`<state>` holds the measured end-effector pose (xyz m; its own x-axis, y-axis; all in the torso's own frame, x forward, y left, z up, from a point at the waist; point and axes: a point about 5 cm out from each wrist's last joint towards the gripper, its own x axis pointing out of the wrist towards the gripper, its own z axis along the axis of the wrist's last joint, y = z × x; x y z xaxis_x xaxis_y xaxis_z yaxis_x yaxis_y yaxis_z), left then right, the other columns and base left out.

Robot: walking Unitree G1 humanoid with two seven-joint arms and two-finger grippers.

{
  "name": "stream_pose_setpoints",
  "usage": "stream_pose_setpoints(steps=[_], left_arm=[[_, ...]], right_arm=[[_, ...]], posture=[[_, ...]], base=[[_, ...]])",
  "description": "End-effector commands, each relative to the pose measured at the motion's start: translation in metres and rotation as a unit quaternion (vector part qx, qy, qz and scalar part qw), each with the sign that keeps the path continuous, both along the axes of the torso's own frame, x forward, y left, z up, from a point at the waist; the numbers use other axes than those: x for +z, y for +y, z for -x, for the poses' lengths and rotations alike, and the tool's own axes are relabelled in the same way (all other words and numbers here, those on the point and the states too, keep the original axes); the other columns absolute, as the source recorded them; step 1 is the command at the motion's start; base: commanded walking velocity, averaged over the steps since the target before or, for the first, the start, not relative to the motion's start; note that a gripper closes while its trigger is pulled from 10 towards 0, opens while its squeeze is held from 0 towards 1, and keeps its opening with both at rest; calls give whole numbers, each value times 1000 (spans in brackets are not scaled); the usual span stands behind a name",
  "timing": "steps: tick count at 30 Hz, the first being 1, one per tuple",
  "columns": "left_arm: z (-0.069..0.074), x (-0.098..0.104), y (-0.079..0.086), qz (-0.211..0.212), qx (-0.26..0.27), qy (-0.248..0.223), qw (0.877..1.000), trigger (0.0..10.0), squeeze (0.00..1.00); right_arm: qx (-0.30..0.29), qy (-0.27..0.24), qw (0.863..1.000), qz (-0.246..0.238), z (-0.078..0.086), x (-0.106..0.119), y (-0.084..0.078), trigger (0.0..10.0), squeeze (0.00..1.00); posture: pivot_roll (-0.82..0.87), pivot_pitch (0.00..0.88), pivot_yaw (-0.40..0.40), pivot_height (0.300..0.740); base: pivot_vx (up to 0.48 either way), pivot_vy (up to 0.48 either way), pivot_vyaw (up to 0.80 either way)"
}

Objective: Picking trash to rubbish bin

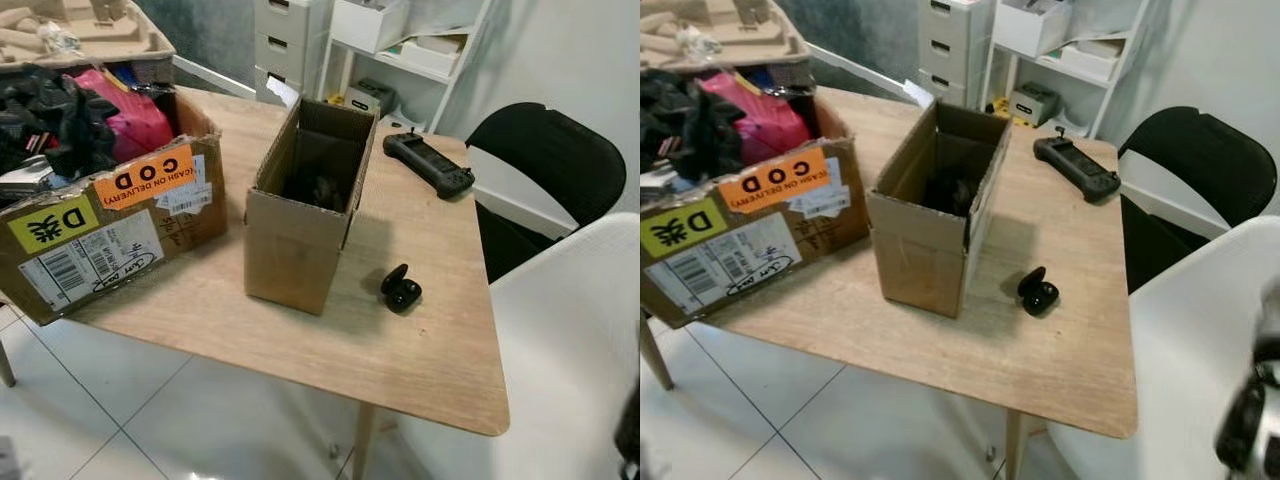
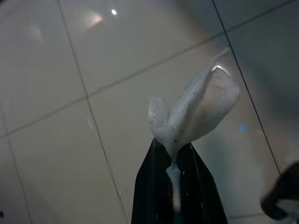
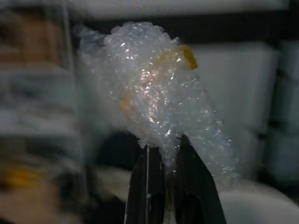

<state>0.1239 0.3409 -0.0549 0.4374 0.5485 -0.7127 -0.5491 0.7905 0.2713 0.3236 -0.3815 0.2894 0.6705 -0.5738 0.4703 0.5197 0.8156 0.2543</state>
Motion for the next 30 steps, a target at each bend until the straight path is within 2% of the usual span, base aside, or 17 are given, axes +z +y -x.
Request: stream_pose_setpoints(steps=[1,2,3,4,5,6,8,9,11,13,14,15,17,22,24,26,30], left_arm=[[12,-9,-7,12,-8,29,999,10000,0],[14,-12,-13,16,-18,37,999,10000,0],[14,-12,-13,16,-18,37,999,10000,0],[17,-16,-19,22,-28,48,998,10000,0],[21,-20,-24,28,-37,58,997,10000,0],[21,-20,-24,28,-37,58,997,10000,0],[27,-25,-31,35,-49,73,996,10000,0],[29,-26,-33,37,-52,78,995,10000,0],[29,-26,-33,37,-52,78,995,10000,0],[37,-30,-36,43,-54,90,994,10000,0],[37,-30,-36,43,-54,90,994,10000,0],[40,-31,-38,46,-56,95,993,10000,0],[43,-34,-42,50,-63,104,991,10000,0],[43,-35,-44,51,-70,108,990,10000,0],[43,-35,-45,51,-72,109,990,10000,0],[41,-35,-46,51,-78,110,990,10000,0],[41,-35,-47,51,-80,110,989,10000,0]], right_arm=[[41,-13,999,-1,-2,1,5,10000,0],[115,-38,993,12,-12,13,24,10000,0],[115,-38,993,12,-12,13,24,10000,0],[212,-64,974,47,-21,29,53,10000,0],[308,-83,943,98,-24,43,86,10000,0],[308,-83,943,98,-24,43,86,10000,0],[425,-97,884,170,-19,53,131,10000,0],[459,-97,862,194,-16,54,143,10000,0],[459,-97,862,194,-16,54,143,10000,0],[506,-67,820,258,-9,50,160,10000,0],[506,-67,820,258,-9,50,160,10000,0],[518,-46,804,287,-7,47,164,10000,0],[523,-9,789,324,-6,44,160,10000,0],[507,27,784,358,-6,44,152,10000,0],[499,62,776,381,-7,41,150,10000,0],[499,109,754,413,-5,37,149,10000,0],[485,131,746,437,-6,38,147,10000,0]], posture=[[117,111,-48,740],[114,112,-49,740],[114,112,-49,740],[115,113,-50,740],[116,114,-52,740],[116,114,-52,740],[118,113,-53,740],[119,114,-57,740],[119,114,-57,740],[121,112,-61,740],[121,112,-61,740],[121,112,-61,740],[114,113,-60,740],[114,113,-60,740],[114,113,-60,740],[106,115,-62,740],[103,116,-67,740]], base=[[0,0,0],[0,0,0],[0,0,0],[0,0,0],[0,0,0],[0,0,0],[0,0,0],[0,0,0],[0,0,0],[0,0,0],[0,0,0],[0,0,0],[0,0,0],[0,0,0],[0,0,0],[0,0,0],[0,0,0]])
